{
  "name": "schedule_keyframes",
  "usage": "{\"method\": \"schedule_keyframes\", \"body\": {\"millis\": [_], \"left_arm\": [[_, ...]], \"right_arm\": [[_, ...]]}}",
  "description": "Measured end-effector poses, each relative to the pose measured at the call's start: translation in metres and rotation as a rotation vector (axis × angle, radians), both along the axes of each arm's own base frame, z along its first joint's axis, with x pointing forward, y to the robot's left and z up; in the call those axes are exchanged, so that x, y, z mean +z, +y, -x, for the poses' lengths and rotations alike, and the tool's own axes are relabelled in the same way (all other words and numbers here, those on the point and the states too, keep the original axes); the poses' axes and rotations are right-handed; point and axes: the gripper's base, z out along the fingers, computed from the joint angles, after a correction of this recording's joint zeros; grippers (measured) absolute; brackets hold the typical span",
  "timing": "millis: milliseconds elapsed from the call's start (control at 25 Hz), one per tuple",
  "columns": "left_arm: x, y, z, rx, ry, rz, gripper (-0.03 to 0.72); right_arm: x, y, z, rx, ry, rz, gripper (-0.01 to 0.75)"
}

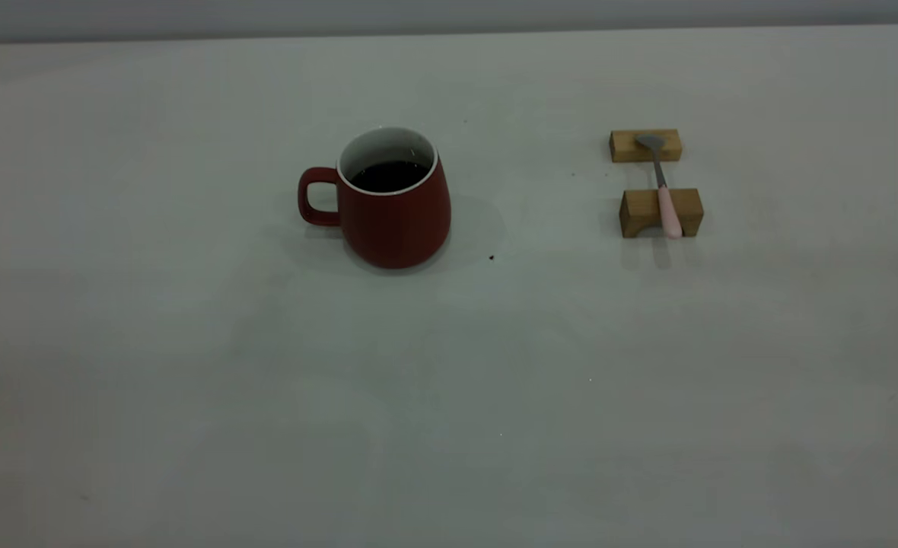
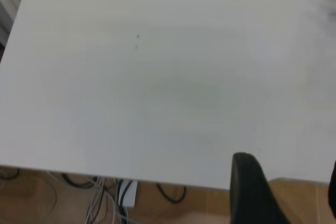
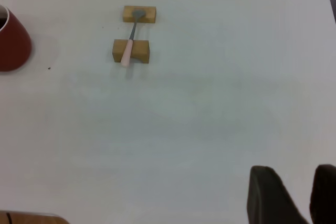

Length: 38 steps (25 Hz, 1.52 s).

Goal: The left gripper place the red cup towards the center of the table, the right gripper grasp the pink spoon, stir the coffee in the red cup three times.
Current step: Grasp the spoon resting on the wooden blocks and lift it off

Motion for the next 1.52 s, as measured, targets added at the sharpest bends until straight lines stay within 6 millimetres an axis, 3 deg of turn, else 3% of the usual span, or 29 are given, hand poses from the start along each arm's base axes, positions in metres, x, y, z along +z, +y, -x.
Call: {"method": "schedule_keyframes", "body": {"millis": [240,520,1320,1440,1520], "left_arm": [[-0.002,-0.002,0.009,-0.028,-0.062,0.007,0.426],[-0.003,-0.007,0.008,-0.103,-0.058,0.002,0.426],[-0.003,-0.008,0.008,-0.109,-0.057,0.0,0.426],[-0.003,-0.008,0.008,-0.109,-0.057,0.0,0.426],[-0.003,-0.008,0.008,-0.109,-0.057,0.0,0.426]], "right_arm": [[0.0,0.0,0.0,0.0,0.0,0.0,0.238],[0.0,0.0,0.0,0.0,0.0,0.0,0.238],[0.002,0.001,0.0,-0.004,-0.009,-0.021,0.241],[0.017,0.001,-0.006,-0.027,-0.006,-0.062,0.29],[0.032,0.001,-0.019,-0.037,0.022,-0.065,0.37]]}}
